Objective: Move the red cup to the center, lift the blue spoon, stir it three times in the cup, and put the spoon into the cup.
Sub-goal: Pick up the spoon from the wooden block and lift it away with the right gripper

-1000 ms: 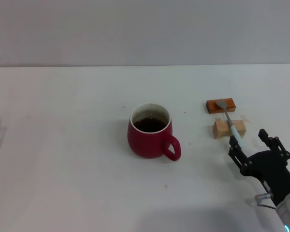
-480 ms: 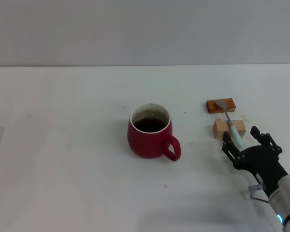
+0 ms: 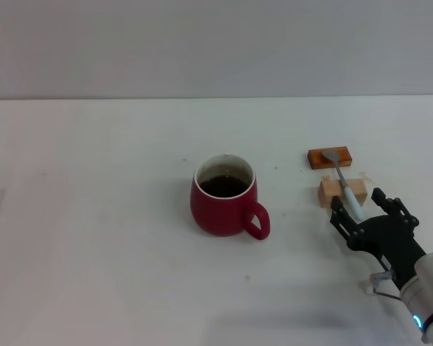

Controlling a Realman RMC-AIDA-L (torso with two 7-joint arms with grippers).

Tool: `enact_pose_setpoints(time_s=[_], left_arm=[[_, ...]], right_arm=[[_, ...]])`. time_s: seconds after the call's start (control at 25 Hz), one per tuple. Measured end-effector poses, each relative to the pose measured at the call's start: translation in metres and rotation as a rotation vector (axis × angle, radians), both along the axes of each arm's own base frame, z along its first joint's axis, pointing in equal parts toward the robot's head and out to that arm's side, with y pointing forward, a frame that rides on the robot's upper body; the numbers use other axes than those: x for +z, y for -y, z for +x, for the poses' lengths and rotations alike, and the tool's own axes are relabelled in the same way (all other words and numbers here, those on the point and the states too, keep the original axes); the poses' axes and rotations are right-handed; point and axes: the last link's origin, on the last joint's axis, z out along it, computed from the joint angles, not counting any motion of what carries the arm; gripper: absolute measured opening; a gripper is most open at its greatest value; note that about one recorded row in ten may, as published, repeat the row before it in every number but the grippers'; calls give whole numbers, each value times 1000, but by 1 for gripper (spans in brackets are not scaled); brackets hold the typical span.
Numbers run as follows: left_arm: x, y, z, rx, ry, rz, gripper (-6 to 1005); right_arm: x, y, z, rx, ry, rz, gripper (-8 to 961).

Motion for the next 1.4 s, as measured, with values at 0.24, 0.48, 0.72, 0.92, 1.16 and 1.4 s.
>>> enact_pose_setpoints(time_s=[0.24, 0.48, 0.72, 0.92, 1.16, 1.4], left_arm=[[0, 0, 0, 0, 0, 1, 845], [0, 0, 0, -1, 0, 3, 845], [0, -1, 1, -3, 1, 3, 845], [0, -1, 1, -4, 3, 3, 845], [-1, 0, 1, -2, 3, 4, 845], [-1, 0, 1, 0, 3, 3, 844]], right_arm=[[-1, -3, -1, 2, 7, -11, 743], [-3, -4, 0, -4, 14, -25, 743], [-4, -2, 1, -5, 15, -28, 742], [-4, -1, 1, -8, 13, -29, 741], [-4, 0, 1, -7, 9, -25, 739], [-4, 1, 1, -10, 5, -21, 734]])
